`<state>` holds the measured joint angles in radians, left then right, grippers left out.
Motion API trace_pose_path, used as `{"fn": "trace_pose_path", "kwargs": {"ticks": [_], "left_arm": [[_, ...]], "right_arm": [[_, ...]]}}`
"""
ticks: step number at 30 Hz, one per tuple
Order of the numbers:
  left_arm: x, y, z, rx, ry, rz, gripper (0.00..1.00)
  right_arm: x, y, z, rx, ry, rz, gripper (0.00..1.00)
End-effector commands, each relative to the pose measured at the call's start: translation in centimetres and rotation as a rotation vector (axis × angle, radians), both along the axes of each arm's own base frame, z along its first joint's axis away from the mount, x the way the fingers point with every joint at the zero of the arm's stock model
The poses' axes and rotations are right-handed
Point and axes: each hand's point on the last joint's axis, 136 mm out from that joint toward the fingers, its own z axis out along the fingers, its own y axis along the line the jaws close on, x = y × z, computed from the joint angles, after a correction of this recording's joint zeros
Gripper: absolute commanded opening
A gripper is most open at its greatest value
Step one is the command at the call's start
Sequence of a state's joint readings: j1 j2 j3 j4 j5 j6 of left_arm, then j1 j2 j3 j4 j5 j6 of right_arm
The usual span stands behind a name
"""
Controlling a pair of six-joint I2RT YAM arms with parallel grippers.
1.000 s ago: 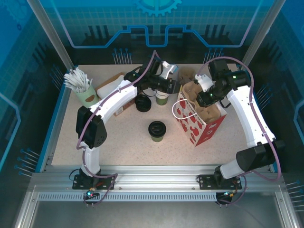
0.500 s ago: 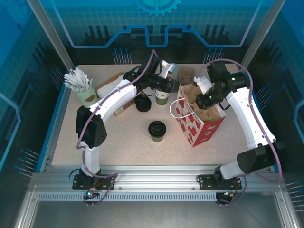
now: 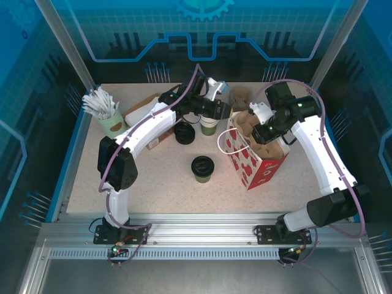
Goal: Pack the takeout coffee
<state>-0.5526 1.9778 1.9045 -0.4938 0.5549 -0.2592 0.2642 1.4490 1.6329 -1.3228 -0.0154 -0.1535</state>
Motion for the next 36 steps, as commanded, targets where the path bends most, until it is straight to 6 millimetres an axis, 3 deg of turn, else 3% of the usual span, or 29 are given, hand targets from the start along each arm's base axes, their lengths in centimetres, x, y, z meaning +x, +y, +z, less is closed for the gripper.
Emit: {"fn": "trace_pose_path", "kwargs": {"ticks": [1, 27, 36], "left_arm": [[0.5, 1.1, -1.6, 0.045, 0.021, 0.029, 0.31], [0.7, 1.6, -1.3, 0.047, -0.004, 0.056, 0.35], [0.7, 1.2, -0.7, 0.045, -0.049, 0.01, 0.47]], "right_arm": [[-1.4, 0.2, 0.3, 0.009, 0.018, 0.007, 0.19], [-2.7, 0.1, -0.3, 0.019, 0.045, -0.012, 0.19], [-2.4, 0.5, 0.2, 0.041, 0.029, -0.006, 0.19]]}}
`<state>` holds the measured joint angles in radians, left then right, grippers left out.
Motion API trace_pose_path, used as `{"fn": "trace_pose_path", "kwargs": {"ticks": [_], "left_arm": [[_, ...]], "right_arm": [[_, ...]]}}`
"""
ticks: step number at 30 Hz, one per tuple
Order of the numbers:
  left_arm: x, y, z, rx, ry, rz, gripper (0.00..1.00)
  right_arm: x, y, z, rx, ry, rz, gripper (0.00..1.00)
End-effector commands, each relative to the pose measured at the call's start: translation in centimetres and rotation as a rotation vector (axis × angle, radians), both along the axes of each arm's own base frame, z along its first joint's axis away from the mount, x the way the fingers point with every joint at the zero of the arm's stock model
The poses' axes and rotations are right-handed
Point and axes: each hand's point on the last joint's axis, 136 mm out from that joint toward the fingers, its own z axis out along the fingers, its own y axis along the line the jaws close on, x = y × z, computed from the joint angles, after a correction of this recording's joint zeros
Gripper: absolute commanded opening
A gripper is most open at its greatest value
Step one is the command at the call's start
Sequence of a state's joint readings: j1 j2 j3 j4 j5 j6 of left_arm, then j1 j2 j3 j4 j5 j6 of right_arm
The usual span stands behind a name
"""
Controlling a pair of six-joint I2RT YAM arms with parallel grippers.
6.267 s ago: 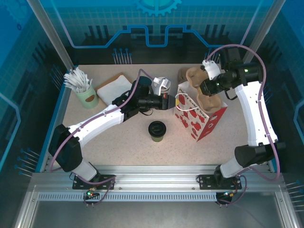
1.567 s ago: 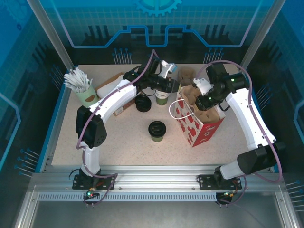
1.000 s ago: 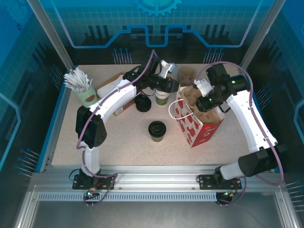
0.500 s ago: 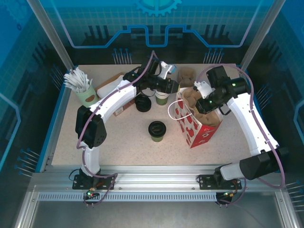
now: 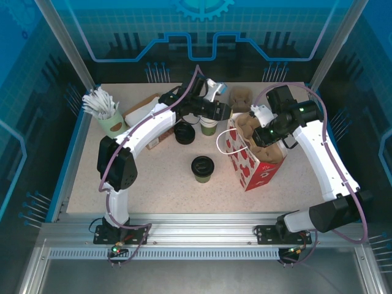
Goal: Pack the takeout coffee
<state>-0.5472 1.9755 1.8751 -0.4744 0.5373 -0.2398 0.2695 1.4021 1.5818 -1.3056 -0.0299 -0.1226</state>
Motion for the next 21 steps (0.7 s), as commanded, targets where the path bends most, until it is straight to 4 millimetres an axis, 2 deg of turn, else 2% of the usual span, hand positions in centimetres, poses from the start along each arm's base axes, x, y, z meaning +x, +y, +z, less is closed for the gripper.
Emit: {"fn": "trace_pose_path", "kwargs": {"ticks": [1, 8, 21], "left_arm": [[0.4, 0.9, 0.0, 0.038, -0.033, -0.004, 0.47], [0.1, 0.0, -0.9, 0.044, -0.002, -0.068, 0.54], [-0.5, -1.0, -0.9, 0.02, 0.018, -0.154, 0.63]], "right_arm": [[-1.4, 0.4, 0.3, 0.013, 0.03, 0.014, 0.19], [-1.2, 0.2, 0.4, 0.007, 0.026, 0.01, 0.19], [-1.0, 0.2, 0.1, -0.001, 0.033, 0.009, 0.19]]}}
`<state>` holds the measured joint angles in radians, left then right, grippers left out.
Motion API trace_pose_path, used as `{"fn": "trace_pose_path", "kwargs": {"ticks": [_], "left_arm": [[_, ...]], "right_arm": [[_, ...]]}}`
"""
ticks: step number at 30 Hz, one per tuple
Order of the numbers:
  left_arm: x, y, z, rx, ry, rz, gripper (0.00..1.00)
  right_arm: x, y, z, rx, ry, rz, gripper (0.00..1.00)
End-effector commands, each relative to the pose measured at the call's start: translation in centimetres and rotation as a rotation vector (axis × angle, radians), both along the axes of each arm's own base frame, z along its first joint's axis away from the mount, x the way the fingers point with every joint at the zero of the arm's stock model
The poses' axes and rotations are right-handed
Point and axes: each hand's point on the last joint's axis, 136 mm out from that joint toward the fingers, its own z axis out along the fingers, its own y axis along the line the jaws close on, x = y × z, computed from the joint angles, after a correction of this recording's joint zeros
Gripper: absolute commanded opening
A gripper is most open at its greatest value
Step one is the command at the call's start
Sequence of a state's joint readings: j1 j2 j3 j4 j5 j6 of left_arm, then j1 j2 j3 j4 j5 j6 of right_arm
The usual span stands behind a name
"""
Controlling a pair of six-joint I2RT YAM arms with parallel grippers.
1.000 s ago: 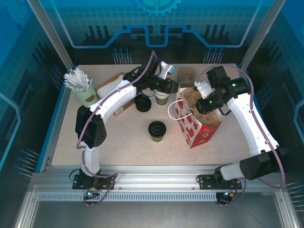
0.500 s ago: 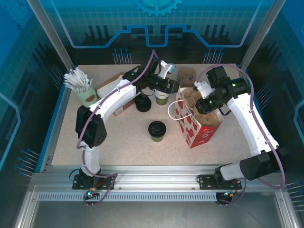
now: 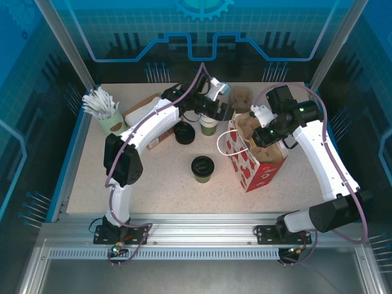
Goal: Pack the takeout coffee
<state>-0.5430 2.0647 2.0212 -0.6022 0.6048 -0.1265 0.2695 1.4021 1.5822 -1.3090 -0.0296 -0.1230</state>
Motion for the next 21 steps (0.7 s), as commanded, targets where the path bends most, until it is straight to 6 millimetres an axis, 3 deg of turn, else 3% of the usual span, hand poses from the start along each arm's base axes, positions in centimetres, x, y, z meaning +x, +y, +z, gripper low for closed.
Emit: {"fn": "trace_pose_path", "kwargs": {"ticks": [1, 10, 21], "left_arm": [[-0.6, -0.3, -0.5, -0.009, 0.033, -0.054, 0.64], [-0.6, -0.7, -0.8, -0.014, 0.047, -0.084, 0.67], [1.4, -0.1, -1.6, 0.049, 0.026, 0.007, 0.58]], "right_arm": [[-0.9, 0.2, 0.2, 0.0, 0.028, 0.008, 0.18], [-0.9, 0.2, 0.4, 0.001, 0.023, 0.008, 0.19], [-1.6, -0.1, 0.4, -0.002, 0.028, -0.003, 0.19]]}}
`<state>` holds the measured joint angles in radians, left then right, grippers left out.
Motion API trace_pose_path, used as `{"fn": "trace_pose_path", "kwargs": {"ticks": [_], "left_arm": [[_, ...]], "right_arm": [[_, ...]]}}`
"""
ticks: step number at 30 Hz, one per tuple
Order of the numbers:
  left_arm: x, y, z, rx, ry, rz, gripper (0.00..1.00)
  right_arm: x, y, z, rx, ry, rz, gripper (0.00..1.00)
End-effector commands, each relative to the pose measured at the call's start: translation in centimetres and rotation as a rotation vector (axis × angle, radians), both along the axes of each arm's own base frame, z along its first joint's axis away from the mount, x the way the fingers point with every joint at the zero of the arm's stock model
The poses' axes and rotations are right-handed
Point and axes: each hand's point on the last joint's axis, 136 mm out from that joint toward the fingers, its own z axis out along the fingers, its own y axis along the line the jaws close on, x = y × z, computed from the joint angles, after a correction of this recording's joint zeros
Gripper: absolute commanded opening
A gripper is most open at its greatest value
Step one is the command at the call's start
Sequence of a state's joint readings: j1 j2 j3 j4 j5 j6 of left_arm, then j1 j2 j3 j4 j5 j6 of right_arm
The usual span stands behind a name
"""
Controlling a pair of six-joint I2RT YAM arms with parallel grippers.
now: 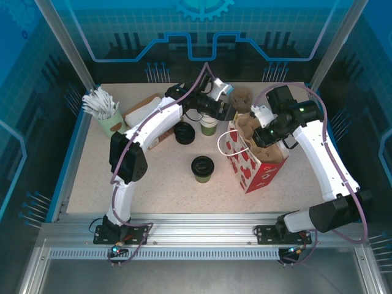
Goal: Pack the takeout coffee
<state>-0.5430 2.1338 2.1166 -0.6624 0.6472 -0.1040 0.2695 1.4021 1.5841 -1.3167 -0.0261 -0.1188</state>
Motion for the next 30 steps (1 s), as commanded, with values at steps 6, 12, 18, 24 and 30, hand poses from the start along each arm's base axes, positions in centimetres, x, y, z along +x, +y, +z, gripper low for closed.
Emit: {"fn": "trace_pose_path", "kwargs": {"ticks": [6, 12, 18, 24, 30], "left_arm": [[1.9, 1.5, -1.1, 0.085, -0.019, 0.099, 0.56], [2.1, 1.6, -0.5, 0.073, -0.03, 0.124, 0.56], [2.0, 1.8, 0.1, 0.057, -0.041, 0.14, 0.57], [1.2, 1.9, 0.8, 0.026, -0.05, 0.133, 0.59], [0.7, 2.1, 0.6, 0.024, -0.045, 0.126, 0.59]], "right_arm": [[-1.9, -0.2, 0.2, 0.002, 0.029, -0.003, 0.19], [-2.4, -0.2, 0.0, 0.007, 0.04, -0.006, 0.18], [-2.6, 0.0, -0.2, 0.019, 0.047, -0.004, 0.18], [-2.2, -0.3, -0.8, -0.002, 0.065, -0.034, 0.19], [-1.5, -0.4, -0.9, -0.015, 0.062, -0.05, 0.18]]}}
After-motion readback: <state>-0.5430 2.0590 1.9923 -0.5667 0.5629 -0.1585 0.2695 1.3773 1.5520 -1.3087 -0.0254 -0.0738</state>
